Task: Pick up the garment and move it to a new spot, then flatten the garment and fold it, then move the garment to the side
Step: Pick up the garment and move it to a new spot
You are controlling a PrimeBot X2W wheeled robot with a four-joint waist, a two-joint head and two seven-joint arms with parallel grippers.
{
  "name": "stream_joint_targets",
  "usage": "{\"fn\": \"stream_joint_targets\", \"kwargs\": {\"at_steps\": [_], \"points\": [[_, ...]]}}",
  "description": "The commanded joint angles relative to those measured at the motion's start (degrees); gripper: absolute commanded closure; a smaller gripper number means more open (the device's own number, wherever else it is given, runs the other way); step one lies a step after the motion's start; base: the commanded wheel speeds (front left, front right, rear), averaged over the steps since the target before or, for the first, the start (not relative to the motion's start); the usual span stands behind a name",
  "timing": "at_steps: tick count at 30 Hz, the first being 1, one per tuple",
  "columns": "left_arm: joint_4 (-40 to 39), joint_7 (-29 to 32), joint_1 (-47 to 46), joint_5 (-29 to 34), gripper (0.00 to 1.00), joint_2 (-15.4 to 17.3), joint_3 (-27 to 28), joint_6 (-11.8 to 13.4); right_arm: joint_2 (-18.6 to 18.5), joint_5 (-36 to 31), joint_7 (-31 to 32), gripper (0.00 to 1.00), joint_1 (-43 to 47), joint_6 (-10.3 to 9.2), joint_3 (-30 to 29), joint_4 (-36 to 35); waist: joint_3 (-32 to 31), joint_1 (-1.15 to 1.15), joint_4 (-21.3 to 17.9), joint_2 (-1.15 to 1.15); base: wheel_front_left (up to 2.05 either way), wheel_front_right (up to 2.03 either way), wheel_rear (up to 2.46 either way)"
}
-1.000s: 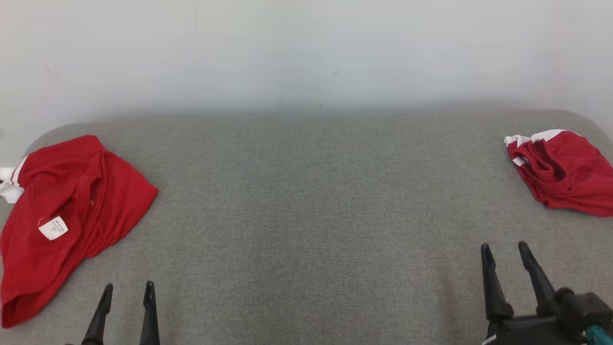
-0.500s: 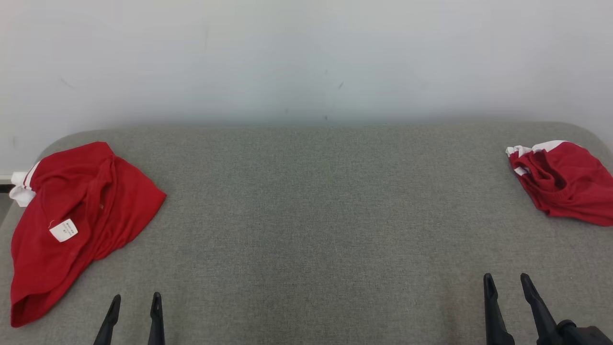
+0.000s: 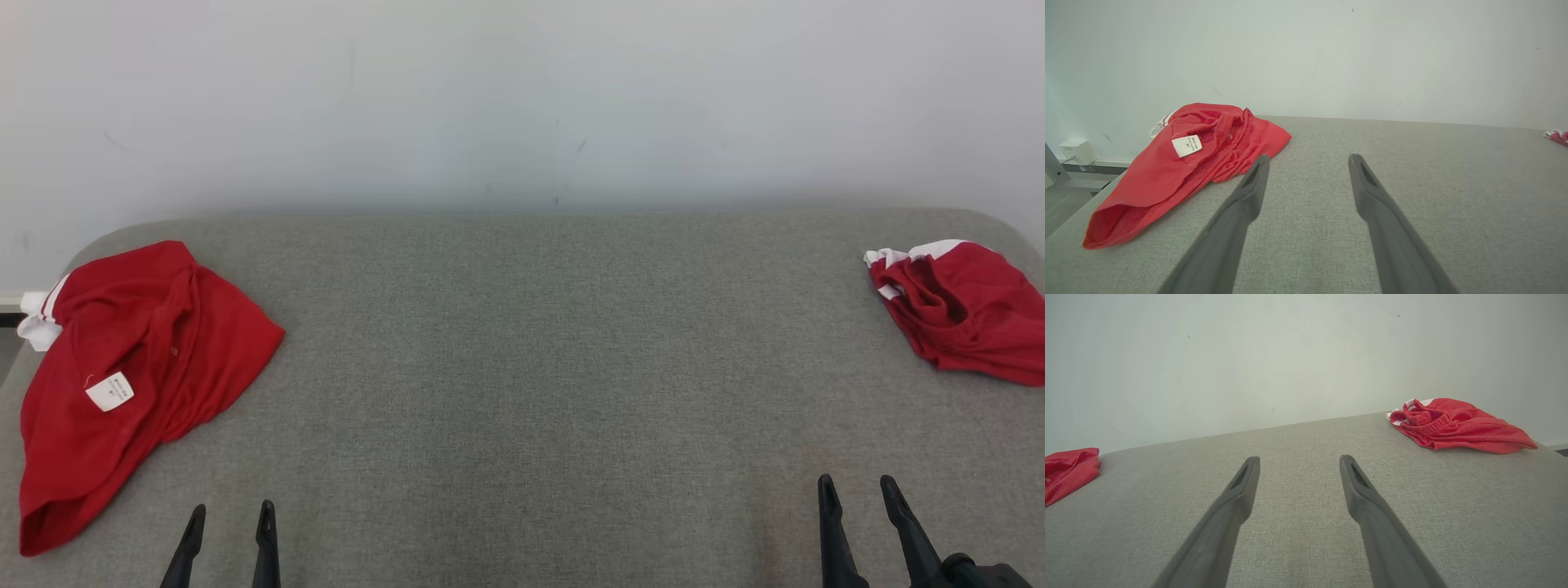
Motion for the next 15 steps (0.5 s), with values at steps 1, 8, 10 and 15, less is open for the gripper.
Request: {"fn": "stream_joint_targets", "kwargs": {"at_steps": [1, 8, 10, 15], "points": [[0.1, -0.2, 0.3, 0.4, 0.00, 0.1, 0.1, 0.1, 0.2, -0.1, -0.3, 0.00, 0.5, -0.14, 0.0, -0.2, 0.0, 0.00, 0.2, 0.00, 0.00, 0.00, 0.00], [0.5, -0.2, -0.5, 0.5, 0.00, 0.5, 0.5, 0.1, 0.5, 0.4, -0.5, 0.00, 1.0, -0.14, 0.4, 0.1, 0.2, 0.00, 3.5, 0.00, 0.00, 0.00, 0.00], [0.7, -0.2, -0.7, 0.5, 0.00, 0.7, 0.6, 0.1, 0.6, 0.5, -0.6, 0.00, 1.0, -0.14, 0.5, 0.2, 0.1, 0.00, 5.1, 0.00, 0.00, 0.00, 0.00], [1.0, -0.2, -0.7, 0.4, 0.00, 0.9, 0.7, 0.4, 0.8, 0.3, -0.7, 0.00, 0.9, -0.14, 1.1, 0.6, 0.5, 0.00, 9.8, 0.00, 0.00, 0.00, 0.00]]}}
